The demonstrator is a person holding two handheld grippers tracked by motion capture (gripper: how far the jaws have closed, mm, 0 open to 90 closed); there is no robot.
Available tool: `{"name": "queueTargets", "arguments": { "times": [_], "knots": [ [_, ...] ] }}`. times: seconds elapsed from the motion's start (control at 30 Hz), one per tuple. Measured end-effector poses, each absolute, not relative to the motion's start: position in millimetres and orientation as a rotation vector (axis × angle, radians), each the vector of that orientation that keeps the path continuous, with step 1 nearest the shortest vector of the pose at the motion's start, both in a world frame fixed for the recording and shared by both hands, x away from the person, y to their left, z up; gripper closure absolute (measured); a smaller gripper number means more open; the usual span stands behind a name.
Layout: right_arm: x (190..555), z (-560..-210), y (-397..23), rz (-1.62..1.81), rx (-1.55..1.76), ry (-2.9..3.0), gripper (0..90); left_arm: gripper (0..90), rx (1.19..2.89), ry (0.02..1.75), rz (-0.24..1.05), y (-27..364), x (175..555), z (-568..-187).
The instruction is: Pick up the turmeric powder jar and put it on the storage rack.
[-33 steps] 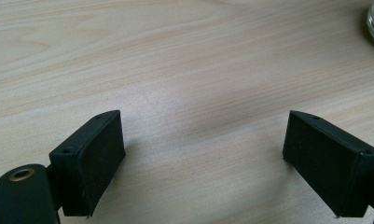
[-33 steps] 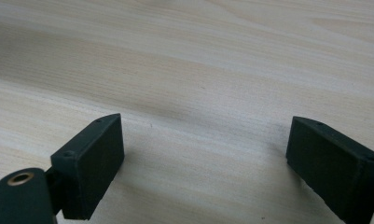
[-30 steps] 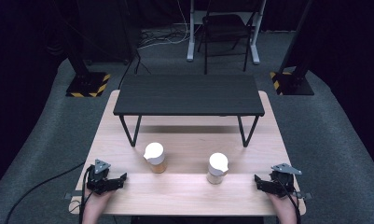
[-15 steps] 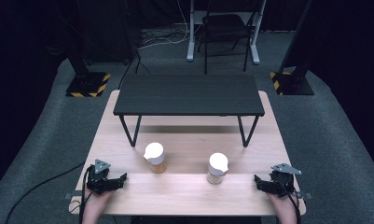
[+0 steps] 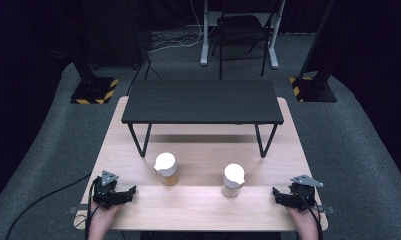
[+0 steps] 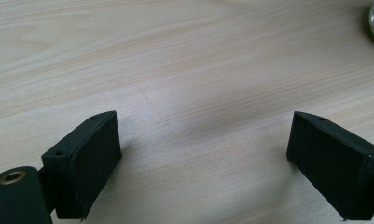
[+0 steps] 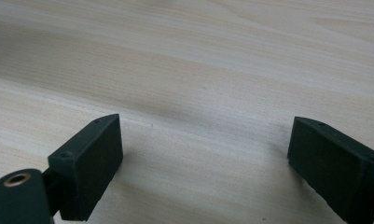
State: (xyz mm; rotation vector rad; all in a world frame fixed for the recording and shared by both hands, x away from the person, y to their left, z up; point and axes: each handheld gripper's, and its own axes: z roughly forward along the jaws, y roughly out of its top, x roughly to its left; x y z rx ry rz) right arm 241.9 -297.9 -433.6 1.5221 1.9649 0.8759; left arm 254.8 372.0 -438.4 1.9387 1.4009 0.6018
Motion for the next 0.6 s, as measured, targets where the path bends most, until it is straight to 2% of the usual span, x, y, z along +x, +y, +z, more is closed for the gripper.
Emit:
{"name": "queueTargets", "arguments": {
  "times": [0.6],
  "knots": [
    [242.0, -433.5, -298.1, 0.876, 1.521, 1.966, 9.3, 10.6, 1.906, 1.374, 0.592, 378.0, 250.0, -439.5]
  ]
}}
